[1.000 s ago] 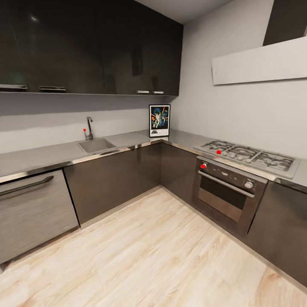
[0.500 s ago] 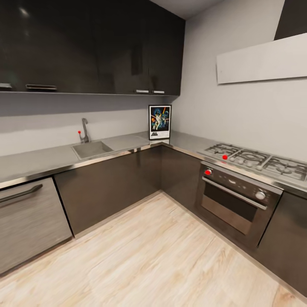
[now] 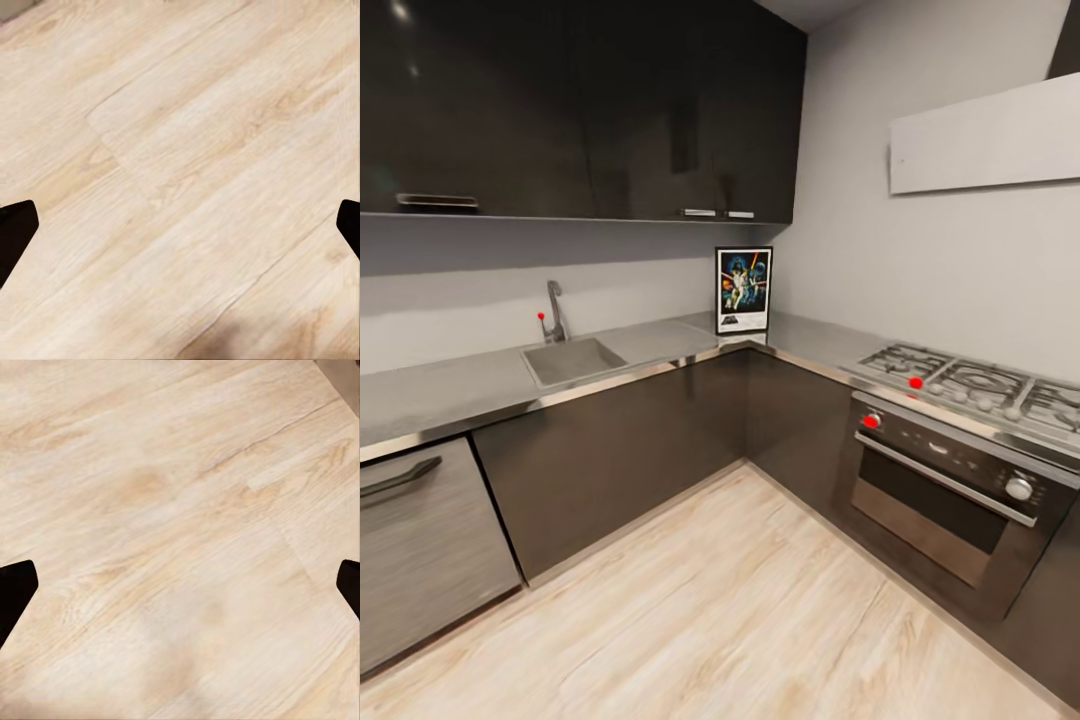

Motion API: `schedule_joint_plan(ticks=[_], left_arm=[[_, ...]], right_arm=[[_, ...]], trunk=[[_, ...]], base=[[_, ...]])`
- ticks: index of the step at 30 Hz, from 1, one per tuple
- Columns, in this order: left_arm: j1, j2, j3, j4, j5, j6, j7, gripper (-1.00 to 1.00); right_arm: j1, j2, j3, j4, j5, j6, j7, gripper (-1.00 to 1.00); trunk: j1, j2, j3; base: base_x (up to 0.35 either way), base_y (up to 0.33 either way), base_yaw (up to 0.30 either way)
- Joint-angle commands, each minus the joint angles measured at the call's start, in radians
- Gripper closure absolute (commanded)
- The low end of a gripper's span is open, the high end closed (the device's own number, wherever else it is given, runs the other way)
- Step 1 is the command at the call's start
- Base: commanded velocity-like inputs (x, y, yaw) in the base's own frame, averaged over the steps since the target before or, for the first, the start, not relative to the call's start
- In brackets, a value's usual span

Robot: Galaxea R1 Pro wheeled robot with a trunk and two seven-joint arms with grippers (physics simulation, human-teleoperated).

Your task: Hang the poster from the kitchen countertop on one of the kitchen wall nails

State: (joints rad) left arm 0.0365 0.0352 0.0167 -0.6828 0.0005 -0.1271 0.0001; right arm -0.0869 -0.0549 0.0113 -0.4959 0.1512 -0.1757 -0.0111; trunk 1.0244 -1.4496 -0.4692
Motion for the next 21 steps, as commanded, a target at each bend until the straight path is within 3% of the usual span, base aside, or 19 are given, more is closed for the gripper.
schedule_joint_plan(ticks=[1,14,21], left_arm=[[0.000,0.000,0.000,0.000,0.000,-0.002,0.000,-1.00],[0.000,0.000,0.000,-0.001,0.001,-0.002,0.000,-1.00],[0.000,0.000,0.000,-0.001,0.001,-0.003,0.000,-1.00]], right_arm=[[-0.001,0.000,0.001,0.000,0.007,-0.002,-0.001,-1.00],[-0.001,0.000,0.001,0.000,0.007,-0.002,-0.001,-1.00],[-0.001,0.000,0.001,0.000,0.006,-0.002,-0.001,-1.00]], trunk=[[0.001,0.000,-0.001],[0.001,0.000,0.000],[0.001,0.000,0.004]], base=[[0.318,0.185,0.000],[0.318,0.175,-0.010],[0.330,0.047,-0.175]])
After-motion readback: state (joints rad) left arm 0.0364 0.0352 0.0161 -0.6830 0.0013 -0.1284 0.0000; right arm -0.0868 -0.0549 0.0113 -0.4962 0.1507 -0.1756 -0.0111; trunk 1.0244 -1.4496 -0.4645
